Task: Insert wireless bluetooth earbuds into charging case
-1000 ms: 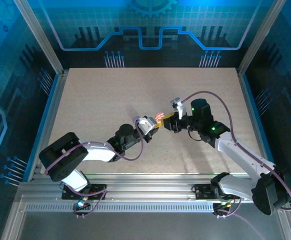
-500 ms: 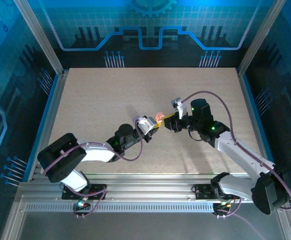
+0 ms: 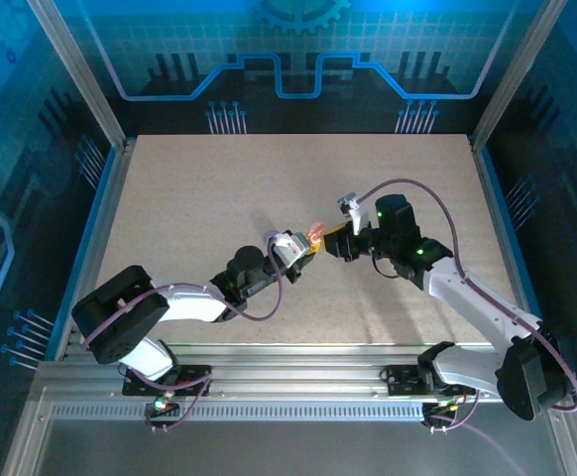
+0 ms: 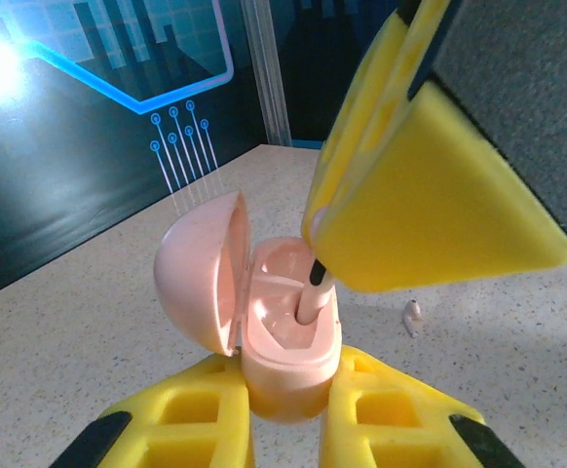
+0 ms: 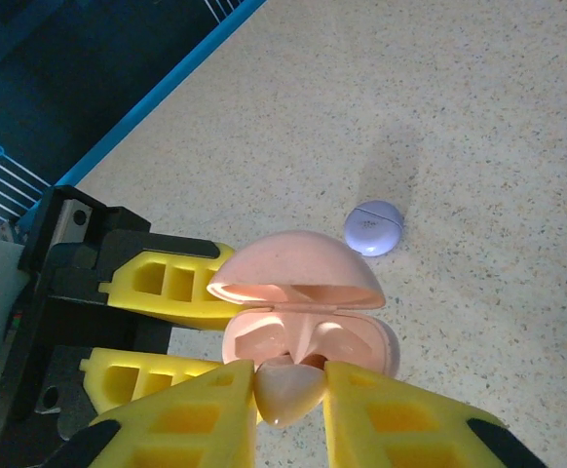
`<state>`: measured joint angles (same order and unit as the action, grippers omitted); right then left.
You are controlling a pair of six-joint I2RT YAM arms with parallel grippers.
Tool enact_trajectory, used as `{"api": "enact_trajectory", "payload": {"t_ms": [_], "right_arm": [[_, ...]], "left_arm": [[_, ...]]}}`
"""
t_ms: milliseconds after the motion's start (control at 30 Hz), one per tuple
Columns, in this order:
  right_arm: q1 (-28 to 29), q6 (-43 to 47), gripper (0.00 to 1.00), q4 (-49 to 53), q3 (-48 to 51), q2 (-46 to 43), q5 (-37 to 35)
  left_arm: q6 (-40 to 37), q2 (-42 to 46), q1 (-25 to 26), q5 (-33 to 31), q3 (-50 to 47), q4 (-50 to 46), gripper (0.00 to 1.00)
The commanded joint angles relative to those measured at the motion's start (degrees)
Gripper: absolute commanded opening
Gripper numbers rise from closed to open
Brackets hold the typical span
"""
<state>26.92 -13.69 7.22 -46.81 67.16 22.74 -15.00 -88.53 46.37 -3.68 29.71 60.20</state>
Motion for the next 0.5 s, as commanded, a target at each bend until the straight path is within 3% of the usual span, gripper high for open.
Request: {"api": "enact_trajectory", "payload": {"t_ms": [0, 467], "right_arm": [[-0.73, 1.3, 0.27, 2.22, -2.23, 0.86, -1.21], [-1.53, -2.13, 0.43, 4.47, -3.05, -4.99, 0.28]], "left_arm": [[-1.19, 1.82, 0.56, 0.04, -0.18, 1.32, 0.13], [-1.0, 2.05, 0.69, -0.43, -0.36, 0.75, 0.13]]}}
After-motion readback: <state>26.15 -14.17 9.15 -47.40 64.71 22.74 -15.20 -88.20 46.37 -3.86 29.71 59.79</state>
